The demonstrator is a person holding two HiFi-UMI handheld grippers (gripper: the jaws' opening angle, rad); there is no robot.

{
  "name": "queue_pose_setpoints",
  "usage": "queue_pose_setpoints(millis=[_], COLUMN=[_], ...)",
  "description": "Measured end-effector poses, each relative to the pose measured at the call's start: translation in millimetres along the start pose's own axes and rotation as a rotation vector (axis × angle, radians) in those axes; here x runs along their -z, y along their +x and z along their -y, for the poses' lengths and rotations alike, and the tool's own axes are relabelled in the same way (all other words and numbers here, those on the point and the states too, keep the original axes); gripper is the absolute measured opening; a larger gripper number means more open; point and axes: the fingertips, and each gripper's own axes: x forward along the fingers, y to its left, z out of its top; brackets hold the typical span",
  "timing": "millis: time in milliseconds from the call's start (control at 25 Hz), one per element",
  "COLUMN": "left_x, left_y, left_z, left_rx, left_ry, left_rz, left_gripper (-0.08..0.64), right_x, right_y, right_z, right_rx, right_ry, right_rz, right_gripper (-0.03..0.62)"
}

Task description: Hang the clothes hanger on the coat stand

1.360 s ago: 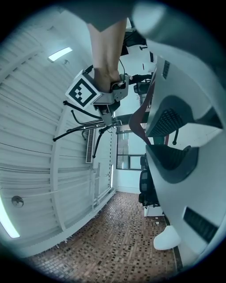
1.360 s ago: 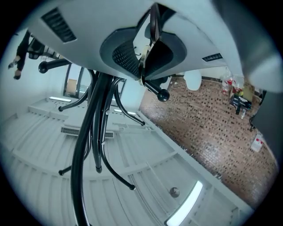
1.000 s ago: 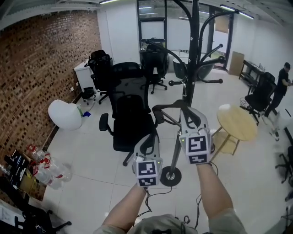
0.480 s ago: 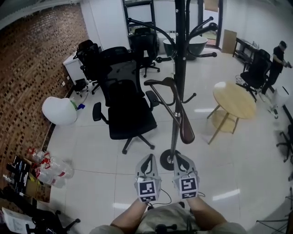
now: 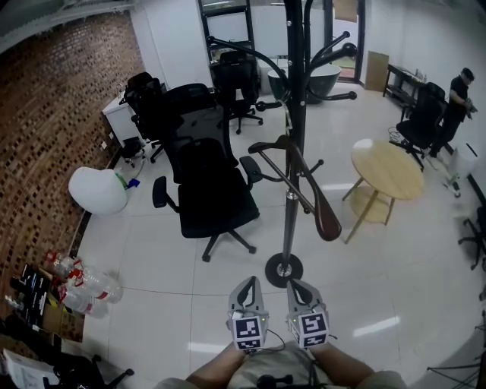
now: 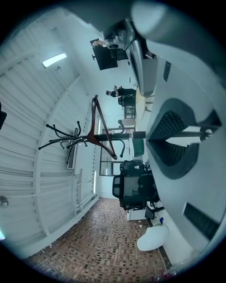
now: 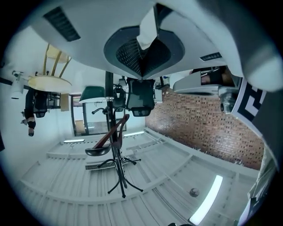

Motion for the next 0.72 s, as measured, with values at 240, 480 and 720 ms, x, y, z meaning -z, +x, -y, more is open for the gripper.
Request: queue_pose_setpoints(millis=[240,480,720], left_x=[-4.2,-3.2,-5.2], left_y=[0.5,2.0,-7.3], left_z=[0.5,3.0,6.9], left_rx=[-0.006,-0.007,0.000], left_ry=[-0.002,-0.006,-0.002], left_rz=[0.012,0.010,0.008], left_gripper=[0.015,0.015,0.015], right_x=[-6.8,1.2,4.3], right_y=[4.9,7.4,-1.3], right_z=[3.0,-6.3,-11.2], right_rx=[-0.015,-0.057,-0.060], right_ry=[0.006,0.000,0.007], right_rz=[0.012,-0.011,-0.019], right_gripper=[0.000,0.000,0.000])
